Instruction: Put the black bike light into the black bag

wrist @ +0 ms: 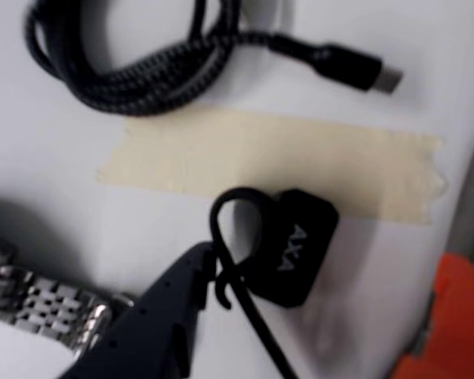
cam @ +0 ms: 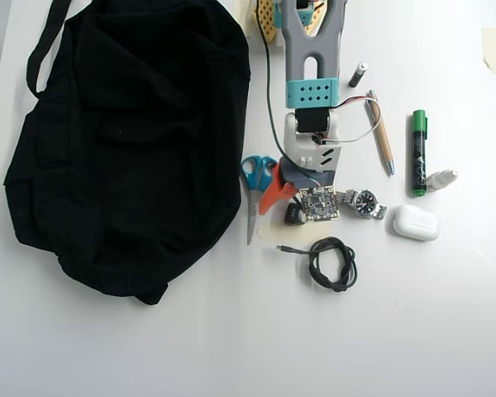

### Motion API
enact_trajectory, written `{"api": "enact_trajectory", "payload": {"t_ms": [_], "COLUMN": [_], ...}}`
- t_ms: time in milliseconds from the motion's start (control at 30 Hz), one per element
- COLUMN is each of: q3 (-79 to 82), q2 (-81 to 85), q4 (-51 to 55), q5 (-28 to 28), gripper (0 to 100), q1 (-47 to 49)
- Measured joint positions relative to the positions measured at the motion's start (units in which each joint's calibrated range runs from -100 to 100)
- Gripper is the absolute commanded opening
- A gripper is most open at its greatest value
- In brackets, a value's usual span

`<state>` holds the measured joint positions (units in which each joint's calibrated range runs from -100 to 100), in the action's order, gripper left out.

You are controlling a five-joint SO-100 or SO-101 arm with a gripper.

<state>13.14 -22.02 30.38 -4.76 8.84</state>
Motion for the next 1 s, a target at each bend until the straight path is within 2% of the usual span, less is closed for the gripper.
{"api": "enact_trajectory", "payload": {"t_ms": [667,1000], "q3": [-1.0,-1.0], "q2": [-3.3,-3.3], "q4": [-2.9,-2.9], "q5": [-0.1,-0.1], "gripper": [34,3], "q1": [-0.6,-0.6]}}
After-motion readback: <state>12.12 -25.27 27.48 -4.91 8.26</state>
